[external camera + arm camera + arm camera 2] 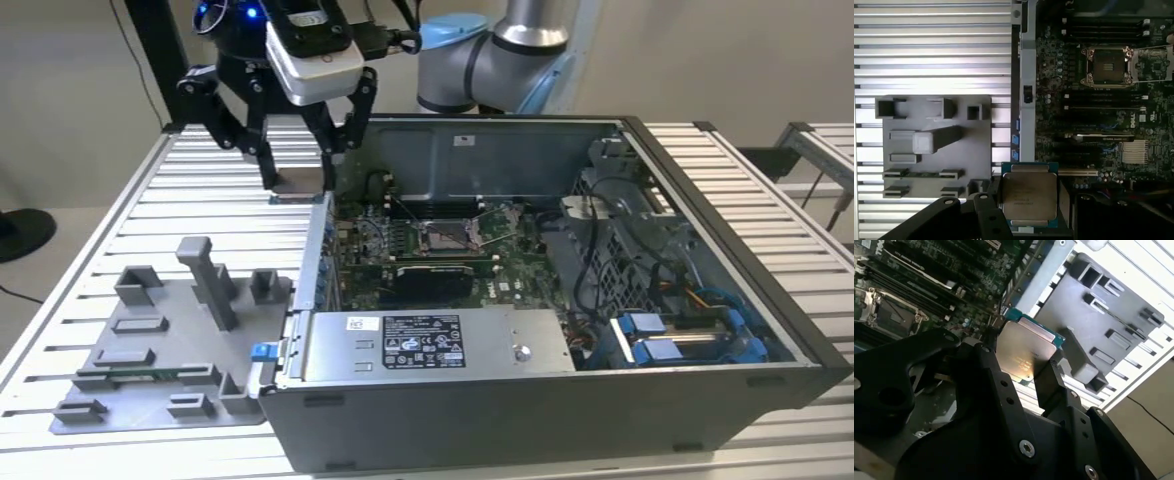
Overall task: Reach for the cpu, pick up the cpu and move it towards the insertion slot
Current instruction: 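Pick up the cpu and move it towards the insertion slot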
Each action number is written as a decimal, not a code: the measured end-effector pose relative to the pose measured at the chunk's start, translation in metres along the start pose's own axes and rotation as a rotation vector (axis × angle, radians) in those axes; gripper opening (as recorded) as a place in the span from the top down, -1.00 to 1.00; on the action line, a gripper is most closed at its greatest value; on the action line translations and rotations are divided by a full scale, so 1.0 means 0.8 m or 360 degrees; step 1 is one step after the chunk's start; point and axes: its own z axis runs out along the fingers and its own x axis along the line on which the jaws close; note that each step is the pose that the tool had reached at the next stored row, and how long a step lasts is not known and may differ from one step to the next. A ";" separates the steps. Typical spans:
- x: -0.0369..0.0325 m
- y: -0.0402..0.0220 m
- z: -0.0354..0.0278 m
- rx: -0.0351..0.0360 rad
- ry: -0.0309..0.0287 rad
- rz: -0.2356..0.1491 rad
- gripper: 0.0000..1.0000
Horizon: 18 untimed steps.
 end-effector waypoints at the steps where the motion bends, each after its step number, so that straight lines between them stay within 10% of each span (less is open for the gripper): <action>1: -0.0058 0.0006 0.0002 0.0000 0.00001 0.0000 1.00; 18: -0.0861 0.0545 0.0250 0.0000 0.00001 0.0000 1.00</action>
